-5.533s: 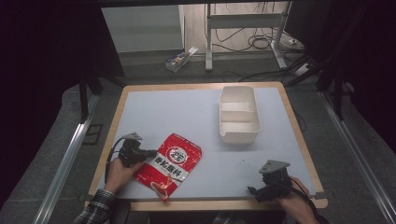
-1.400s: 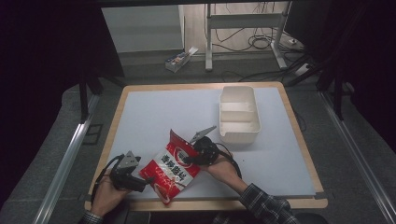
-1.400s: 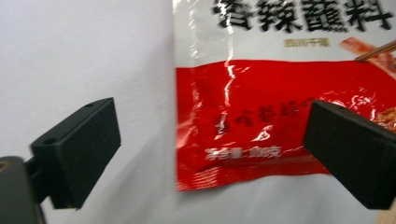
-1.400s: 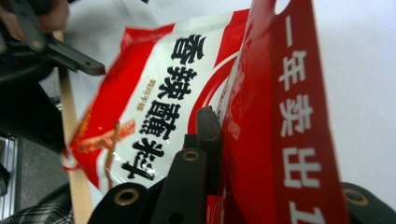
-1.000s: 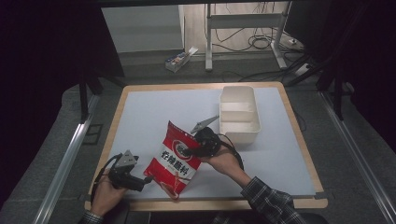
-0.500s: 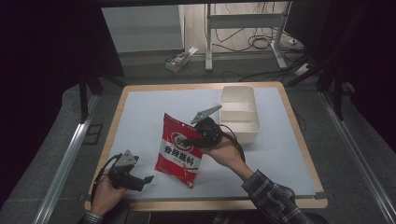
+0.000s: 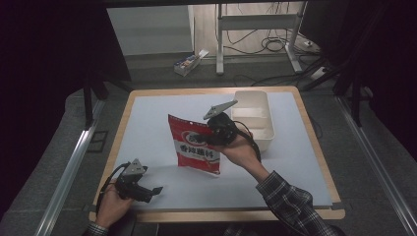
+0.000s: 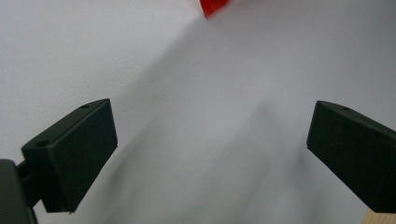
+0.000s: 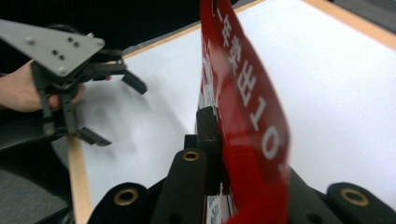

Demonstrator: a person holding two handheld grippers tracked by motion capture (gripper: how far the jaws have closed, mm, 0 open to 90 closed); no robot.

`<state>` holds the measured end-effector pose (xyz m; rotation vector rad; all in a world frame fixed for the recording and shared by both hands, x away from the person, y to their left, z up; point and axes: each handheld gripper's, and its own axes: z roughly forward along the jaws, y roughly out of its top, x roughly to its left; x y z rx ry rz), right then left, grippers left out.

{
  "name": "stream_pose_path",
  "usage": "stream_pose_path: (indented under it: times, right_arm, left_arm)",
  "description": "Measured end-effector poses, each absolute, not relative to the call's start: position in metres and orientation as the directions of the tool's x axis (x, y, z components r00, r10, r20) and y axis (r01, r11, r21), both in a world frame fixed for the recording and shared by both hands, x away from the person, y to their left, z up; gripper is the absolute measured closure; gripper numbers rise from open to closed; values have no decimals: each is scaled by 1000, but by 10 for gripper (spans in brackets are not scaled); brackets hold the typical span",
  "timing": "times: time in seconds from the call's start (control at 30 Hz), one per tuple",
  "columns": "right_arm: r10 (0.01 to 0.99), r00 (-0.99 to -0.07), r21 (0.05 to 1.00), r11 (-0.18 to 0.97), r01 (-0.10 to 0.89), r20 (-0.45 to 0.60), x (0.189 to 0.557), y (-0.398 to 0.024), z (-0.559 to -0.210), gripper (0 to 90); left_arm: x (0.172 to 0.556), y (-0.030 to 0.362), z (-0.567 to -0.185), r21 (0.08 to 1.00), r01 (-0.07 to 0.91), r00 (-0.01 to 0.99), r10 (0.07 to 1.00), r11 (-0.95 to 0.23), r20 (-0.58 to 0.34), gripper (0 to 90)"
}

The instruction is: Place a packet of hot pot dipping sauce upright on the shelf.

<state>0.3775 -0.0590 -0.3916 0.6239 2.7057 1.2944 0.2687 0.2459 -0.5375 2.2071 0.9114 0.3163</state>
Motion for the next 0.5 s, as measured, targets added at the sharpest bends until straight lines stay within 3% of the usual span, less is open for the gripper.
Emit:
stream_pose_path:
  times: [0.5]
  right_arm:
    - [484,-872,804,491,335,68,418,-75,-364,879]
  left_arm:
    - [271,249,-538,707,529,719,691,-470,-78,9]
